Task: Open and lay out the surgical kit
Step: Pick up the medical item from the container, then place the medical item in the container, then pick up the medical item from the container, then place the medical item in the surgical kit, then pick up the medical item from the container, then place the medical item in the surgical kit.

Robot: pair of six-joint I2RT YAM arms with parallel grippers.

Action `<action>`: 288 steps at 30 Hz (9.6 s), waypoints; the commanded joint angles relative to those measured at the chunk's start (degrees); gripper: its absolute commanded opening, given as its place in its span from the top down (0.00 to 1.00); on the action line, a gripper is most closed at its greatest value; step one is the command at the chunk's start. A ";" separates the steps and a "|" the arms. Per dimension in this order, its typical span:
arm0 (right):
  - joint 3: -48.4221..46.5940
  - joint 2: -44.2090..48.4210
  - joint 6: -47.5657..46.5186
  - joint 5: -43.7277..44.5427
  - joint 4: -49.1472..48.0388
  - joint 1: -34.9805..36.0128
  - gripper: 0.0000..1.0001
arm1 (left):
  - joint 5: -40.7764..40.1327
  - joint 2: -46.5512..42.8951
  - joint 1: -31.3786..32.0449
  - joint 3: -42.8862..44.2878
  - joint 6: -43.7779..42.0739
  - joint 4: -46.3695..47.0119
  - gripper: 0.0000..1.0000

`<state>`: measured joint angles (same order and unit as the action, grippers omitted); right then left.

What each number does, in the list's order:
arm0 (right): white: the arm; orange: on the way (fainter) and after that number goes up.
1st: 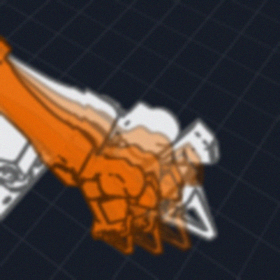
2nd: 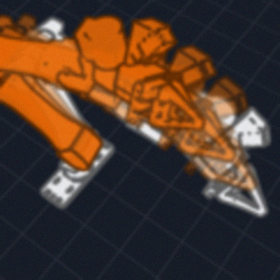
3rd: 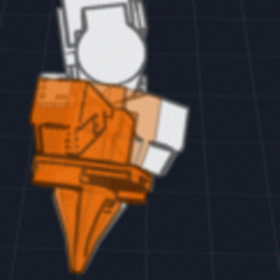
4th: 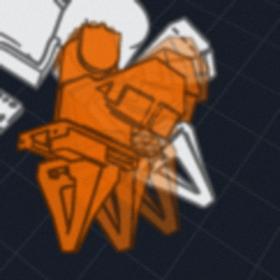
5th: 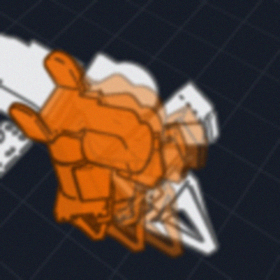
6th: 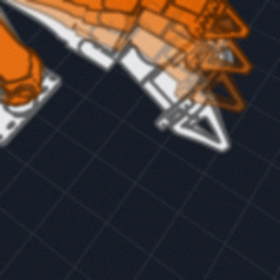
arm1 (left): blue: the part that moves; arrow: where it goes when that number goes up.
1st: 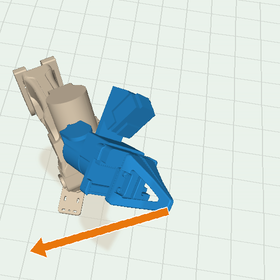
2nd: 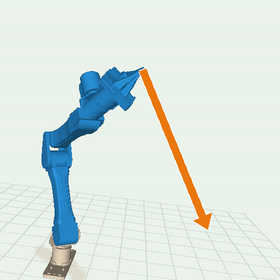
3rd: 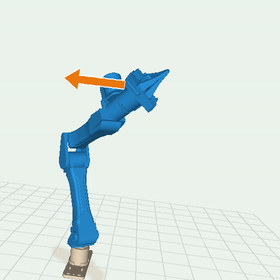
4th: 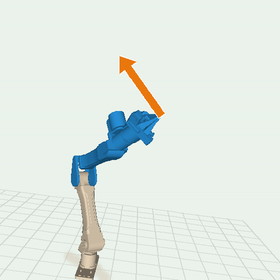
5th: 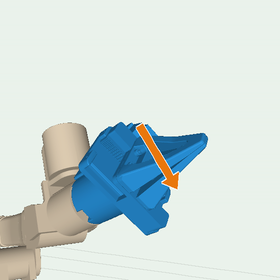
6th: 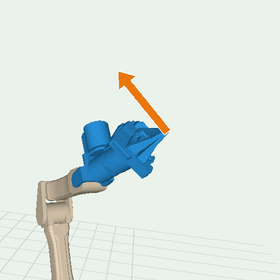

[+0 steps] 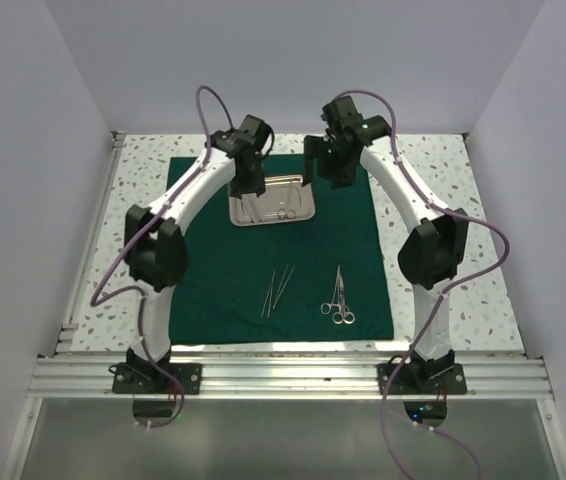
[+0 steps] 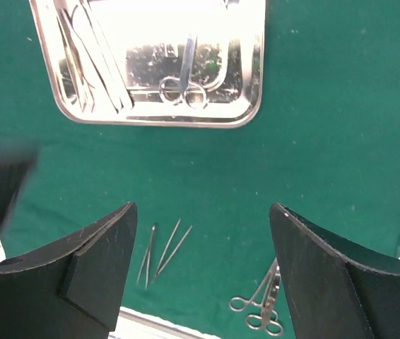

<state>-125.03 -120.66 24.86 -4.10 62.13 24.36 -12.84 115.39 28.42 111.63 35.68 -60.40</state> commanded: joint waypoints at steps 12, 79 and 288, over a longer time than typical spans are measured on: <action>26.06 21.96 1.50 4.01 1.77 -0.01 0.21 | -1.48 21.54 -6.63 12.47 -4.92 8.63 0.60; 43.03 33.21 -3.86 6.47 1.06 -0.19 0.20 | 9.77 14.33 -10.23 -0.02 -4.30 18.13 0.72; 65.71 61.86 -0.08 6.47 -1.75 -0.19 0.19 | -5.33 -42.45 7.35 -61.30 15.66 10.41 0.47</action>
<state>-58.02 -60.20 25.41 2.31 59.29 24.36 -14.20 75.05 35.55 41.34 52.84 -42.54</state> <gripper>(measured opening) 0.812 0.523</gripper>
